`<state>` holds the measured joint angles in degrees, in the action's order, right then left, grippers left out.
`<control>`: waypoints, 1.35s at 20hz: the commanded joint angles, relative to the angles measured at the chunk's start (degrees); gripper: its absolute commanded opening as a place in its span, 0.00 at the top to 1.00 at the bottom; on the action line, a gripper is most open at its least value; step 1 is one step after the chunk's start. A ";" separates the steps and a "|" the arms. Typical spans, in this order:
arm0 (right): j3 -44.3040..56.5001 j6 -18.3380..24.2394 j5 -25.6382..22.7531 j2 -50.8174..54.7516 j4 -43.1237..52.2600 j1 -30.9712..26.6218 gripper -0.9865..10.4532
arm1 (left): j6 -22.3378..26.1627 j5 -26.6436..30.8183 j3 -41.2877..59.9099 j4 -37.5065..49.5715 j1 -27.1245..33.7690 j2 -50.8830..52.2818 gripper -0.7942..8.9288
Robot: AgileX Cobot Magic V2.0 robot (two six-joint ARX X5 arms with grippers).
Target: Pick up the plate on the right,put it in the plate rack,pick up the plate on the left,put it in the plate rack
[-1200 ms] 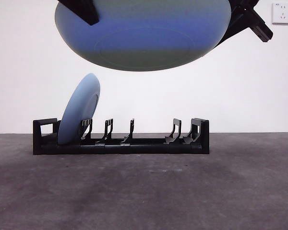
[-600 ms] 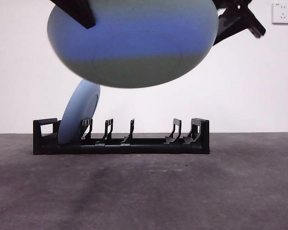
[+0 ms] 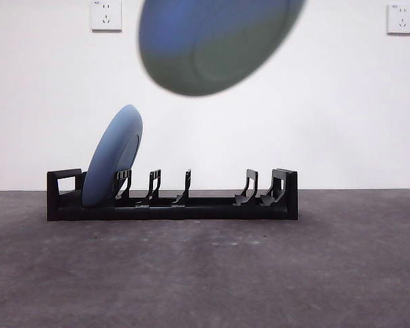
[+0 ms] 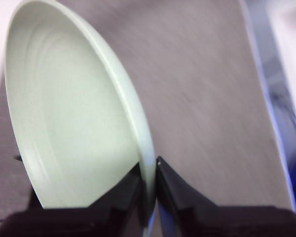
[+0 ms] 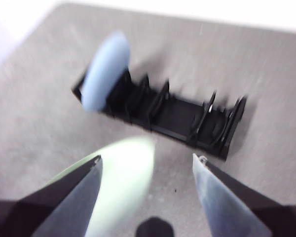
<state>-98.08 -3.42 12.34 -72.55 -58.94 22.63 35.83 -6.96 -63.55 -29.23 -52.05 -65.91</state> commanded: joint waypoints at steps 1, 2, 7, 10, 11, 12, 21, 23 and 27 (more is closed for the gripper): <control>-0.02 0.02 -0.22 2.91 -1.99 0.07 0.64 | -12.28 -4.00 -0.02 10.25 5.22 -1.16 0.93; -0.02 0.26 -0.22 4.11 -3.30 0.07 0.64 | -15.12 -4.76 -0.02 13.51 7.13 -1.86 0.93; 0.00 1.40 -0.22 7.72 -13.25 0.22 0.64 | -29.27 -8.46 -0.02 27.26 15.78 -8.57 0.93; 0.00 2.19 -0.22 8.35 -16.94 0.22 0.64 | -33.27 -8.46 -0.02 31.87 18.05 -12.72 0.93; 0.00 2.34 -0.22 8.41 -18.10 0.22 0.64 | -34.42 -8.33 -0.02 33.70 18.84 -14.38 0.93; 0.00 2.60 -0.24 8.63 -19.15 0.22 0.64 | -35.45 -7.96 -0.02 35.67 19.43 -16.20 0.93; 0.24 2.58 -0.22 9.09 -19.80 0.22 0.64 | -37.13 -5.03 -0.02 42.93 23.78 -26.10 0.93; 0.59 2.60 -0.22 9.09 -19.80 0.22 0.64 | -37.13 -5.03 -0.02 43.65 24.57 -28.04 0.93; 0.66 2.62 -0.22 9.07 -19.80 0.22 0.64 | -37.11 -4.98 -0.02 45.09 25.27 -31.06 0.93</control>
<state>-97.91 -1.45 12.16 -63.57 -77.54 22.79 -1.17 -12.08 -63.55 14.79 -27.00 -96.60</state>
